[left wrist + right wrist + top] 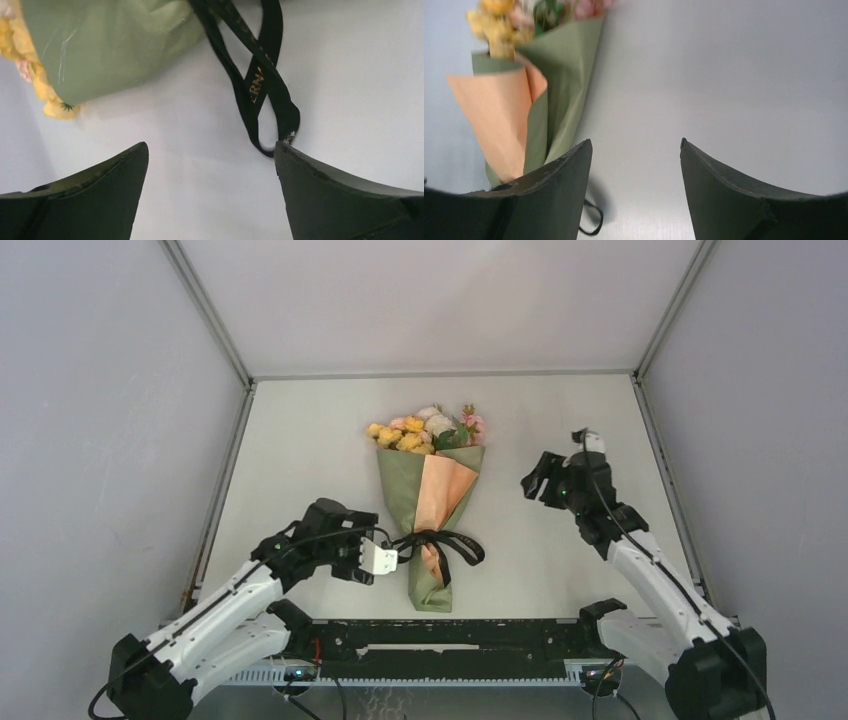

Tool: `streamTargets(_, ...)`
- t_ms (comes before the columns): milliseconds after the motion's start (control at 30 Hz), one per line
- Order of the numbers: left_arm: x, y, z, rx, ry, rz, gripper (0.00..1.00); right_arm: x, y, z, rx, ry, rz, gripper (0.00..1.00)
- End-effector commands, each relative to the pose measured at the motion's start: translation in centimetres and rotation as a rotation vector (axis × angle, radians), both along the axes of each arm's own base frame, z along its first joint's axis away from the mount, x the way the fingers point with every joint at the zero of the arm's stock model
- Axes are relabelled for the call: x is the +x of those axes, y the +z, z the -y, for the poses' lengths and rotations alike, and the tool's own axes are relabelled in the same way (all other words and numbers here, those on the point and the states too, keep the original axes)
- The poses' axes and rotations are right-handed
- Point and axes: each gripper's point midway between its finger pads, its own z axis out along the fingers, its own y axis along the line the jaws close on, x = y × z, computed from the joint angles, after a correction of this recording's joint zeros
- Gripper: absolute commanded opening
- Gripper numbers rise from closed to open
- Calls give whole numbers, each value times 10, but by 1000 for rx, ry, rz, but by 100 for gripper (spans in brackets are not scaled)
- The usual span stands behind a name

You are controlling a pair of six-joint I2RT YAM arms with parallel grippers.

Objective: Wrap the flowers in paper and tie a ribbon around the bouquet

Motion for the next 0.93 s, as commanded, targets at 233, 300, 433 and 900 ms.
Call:
streamTargets(233, 18, 144, 55, -885, 452, -113, 100, -6, 32, 20, 29, -39, 112, 74)
streamTargets(300, 37, 149, 35, -990, 649, -84, 100, -7, 32, 33, -8, -94, 149, 74)
streamTargets(433, 69, 117, -39, -1133, 1079, -21, 100, -8, 35, 69, -80, -250, 249, 76)
streamTargets(900, 75, 77, -136, -1280, 1375, 279, 100, -13, 18, 89, -94, -347, 375, 76)
